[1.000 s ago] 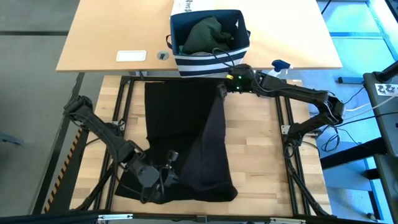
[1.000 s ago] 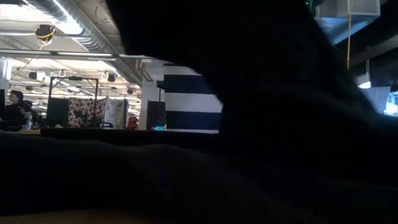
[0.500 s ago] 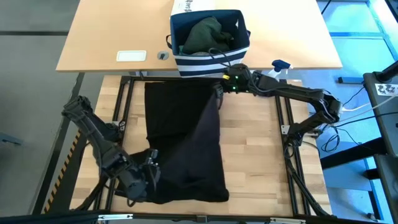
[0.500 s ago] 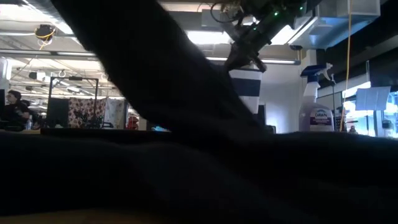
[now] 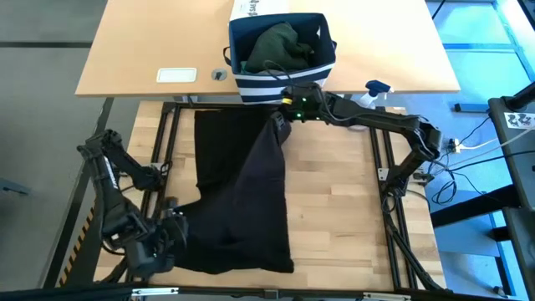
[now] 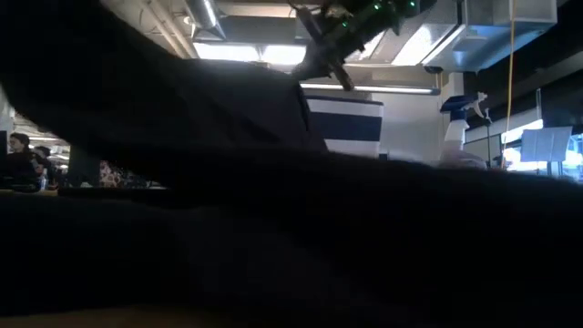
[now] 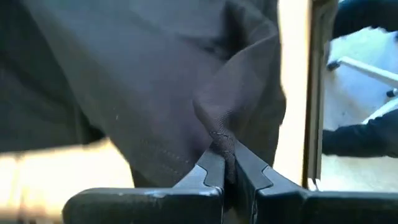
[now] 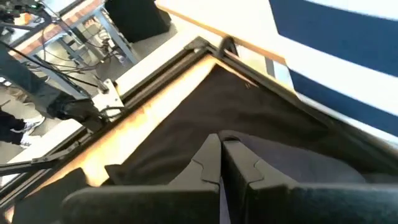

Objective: Fold Laundry from Bin
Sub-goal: Fold the black shirt

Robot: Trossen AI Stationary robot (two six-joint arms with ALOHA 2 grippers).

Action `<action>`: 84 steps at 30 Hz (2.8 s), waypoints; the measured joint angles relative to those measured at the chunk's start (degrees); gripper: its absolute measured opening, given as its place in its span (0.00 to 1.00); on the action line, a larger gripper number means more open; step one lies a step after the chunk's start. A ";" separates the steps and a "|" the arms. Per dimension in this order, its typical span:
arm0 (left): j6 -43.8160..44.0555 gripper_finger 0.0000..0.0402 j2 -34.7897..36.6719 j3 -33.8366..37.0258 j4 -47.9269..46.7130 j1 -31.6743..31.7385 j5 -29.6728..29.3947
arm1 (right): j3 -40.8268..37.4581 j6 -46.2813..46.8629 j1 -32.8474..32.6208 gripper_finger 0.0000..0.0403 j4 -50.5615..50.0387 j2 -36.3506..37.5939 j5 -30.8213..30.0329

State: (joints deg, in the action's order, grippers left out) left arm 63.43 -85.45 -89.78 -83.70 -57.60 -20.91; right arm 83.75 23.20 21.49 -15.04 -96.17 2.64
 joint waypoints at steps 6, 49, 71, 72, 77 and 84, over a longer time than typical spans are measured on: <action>12.33 0.00 0.00 0.00 -2.42 -4.59 6.27 | 5.55 -1.98 -1.35 0.00 -1.58 -5.76 1.52; 25.72 0.52 -1.49 6.25 3.23 -5.78 8.03 | 7.40 -8.28 -1.24 0.07 -1.49 -13.72 6.21; -5.20 0.52 -1.64 21.10 22.69 10.72 -3.43 | 7.40 -21.81 -3.35 0.75 -22.12 -6.52 3.34; -6.85 0.52 -1.68 22.06 24.94 11.21 -3.39 | 7.40 -21.79 -4.54 0.73 -23.87 -6.42 3.16; -11.46 0.52 -1.68 25.53 33.28 13.19 -3.76 | 4.78 -21.93 -11.68 0.67 -23.05 -6.40 0.79; -13.71 0.52 -1.66 30.59 44.54 14.09 -4.31 | -7.81 -15.07 -18.84 0.66 -7.46 -6.42 3.07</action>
State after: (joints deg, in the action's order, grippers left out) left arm 49.72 -87.11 -59.19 -39.16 -43.51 -25.22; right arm 75.95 8.13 2.64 -22.49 -102.59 5.71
